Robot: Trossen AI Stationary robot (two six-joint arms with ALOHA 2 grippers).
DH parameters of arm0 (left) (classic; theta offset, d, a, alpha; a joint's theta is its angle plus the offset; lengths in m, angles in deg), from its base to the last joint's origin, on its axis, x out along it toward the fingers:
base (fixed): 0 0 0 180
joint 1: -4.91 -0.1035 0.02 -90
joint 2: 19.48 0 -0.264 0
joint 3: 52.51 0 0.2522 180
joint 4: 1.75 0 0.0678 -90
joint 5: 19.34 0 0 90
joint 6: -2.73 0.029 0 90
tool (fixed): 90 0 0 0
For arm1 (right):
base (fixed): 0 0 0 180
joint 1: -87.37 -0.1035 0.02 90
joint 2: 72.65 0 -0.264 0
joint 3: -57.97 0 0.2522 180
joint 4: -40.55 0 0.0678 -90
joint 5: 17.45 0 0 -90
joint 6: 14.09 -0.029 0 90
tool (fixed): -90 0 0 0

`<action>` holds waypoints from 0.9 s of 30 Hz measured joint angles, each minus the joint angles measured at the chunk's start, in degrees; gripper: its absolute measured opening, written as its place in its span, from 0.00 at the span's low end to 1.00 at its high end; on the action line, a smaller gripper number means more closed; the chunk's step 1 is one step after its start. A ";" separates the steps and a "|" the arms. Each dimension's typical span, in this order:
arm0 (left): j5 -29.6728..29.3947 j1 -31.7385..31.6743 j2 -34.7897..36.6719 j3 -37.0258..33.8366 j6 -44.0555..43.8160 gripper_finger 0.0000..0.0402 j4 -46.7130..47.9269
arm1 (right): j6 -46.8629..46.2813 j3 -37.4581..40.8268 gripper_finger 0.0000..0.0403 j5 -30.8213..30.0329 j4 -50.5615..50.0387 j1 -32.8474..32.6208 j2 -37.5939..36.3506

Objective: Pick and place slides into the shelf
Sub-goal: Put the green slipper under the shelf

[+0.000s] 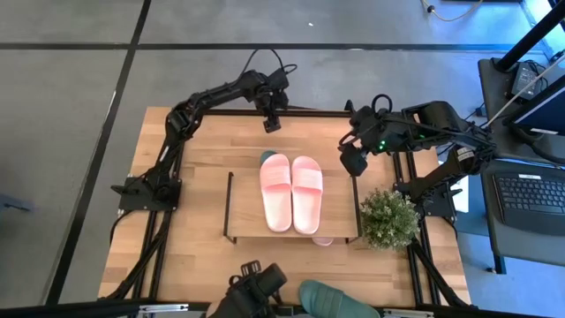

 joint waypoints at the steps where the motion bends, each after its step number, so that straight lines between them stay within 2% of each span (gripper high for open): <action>1: 0.00 0.00 0.00 -0.78 0.00 0.65 -0.11 | -0.64 -0.01 0.69 -0.05 -0.02 0.00 0.00; 5: -0.05 -0.04 -0.02 -5.00 0.64 0.64 -1.62 | -3.73 0.01 0.69 -0.09 0.02 0.01 0.02; 11: -2.48 0.14 -0.04 -11.02 -0.37 0.64 -11.41 | -7.54 0.01 0.69 -0.09 1.03 0.01 0.04; 19: -4.06 1.51 -0.04 -15.40 0.07 0.64 -12.77 | -8.73 -0.01 0.69 -0.09 3.77 0.02 0.06; 24: 1.29 2.50 -0.04 -17.18 0.10 0.64 -12.81 | -8.70 0.01 0.69 -0.09 5.25 0.14 0.07; 27: 1.99 3.37 -0.04 -17.87 0.09 0.64 -13.45 | -8.66 0.01 0.69 -0.07 6.07 0.12 0.07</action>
